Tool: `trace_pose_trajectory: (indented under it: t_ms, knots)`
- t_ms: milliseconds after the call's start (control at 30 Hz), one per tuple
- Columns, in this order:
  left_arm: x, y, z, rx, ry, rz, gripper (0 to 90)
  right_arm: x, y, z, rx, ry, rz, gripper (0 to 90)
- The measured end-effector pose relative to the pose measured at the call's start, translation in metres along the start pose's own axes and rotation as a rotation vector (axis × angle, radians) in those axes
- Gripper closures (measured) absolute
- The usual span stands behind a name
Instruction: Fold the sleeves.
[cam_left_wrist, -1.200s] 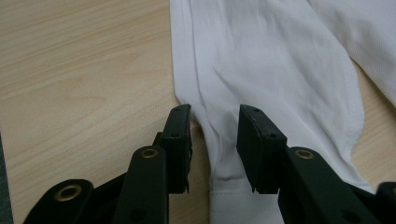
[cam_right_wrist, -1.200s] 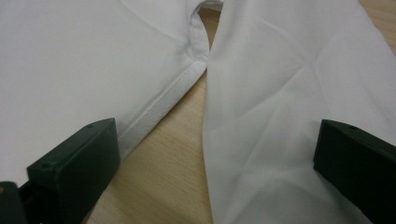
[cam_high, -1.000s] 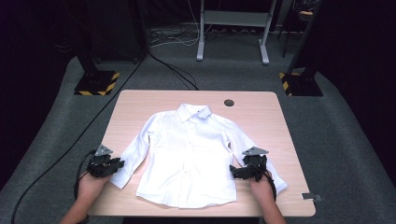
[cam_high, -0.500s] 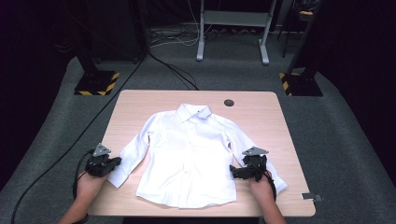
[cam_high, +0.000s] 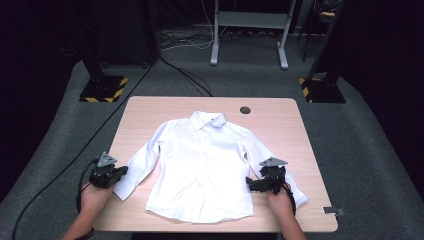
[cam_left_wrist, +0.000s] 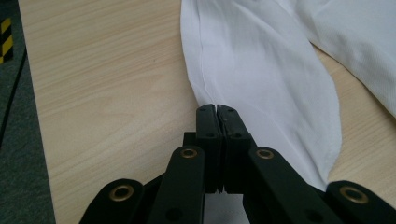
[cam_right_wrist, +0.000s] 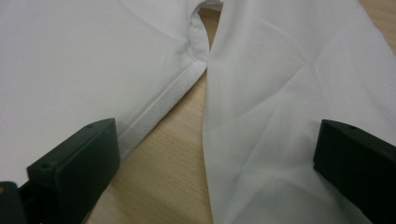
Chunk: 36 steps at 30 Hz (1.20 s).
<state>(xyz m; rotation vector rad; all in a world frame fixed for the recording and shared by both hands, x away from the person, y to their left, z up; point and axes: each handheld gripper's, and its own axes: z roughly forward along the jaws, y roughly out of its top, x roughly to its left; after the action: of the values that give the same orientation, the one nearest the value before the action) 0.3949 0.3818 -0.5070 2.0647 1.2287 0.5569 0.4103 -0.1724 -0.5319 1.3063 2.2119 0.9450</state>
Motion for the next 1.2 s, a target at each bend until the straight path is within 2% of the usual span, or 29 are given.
trace_pose_trajectory:
  t_ms: [233,400,600,1000,1200]
  knots:
    - [0.005,0.008,-0.006,-0.006,-0.013,0.011,88.0,0.0,0.0,0.0,0.0,0.0,-0.001,0.0]
    - [0.013,0.013,-0.01,-0.018,-0.01,-0.009,88.1,0.0,0.0,0.0,0.0,0.0,-0.001,0.0]
    - [0.024,0.023,-0.017,-0.011,0.027,0.01,88.2,0.0,0.0,0.0,0.0,0.0,0.0,0.0]
    - [0.047,0.041,-0.03,-0.013,0.089,-0.005,88.2,0.0,0.0,0.0,0.0,0.0,-0.001,0.0]
    - [0.055,0.054,-0.033,-0.006,0.125,0.005,88.2,0.0,0.0,0.0,0.0,0.0,-0.001,0.0]
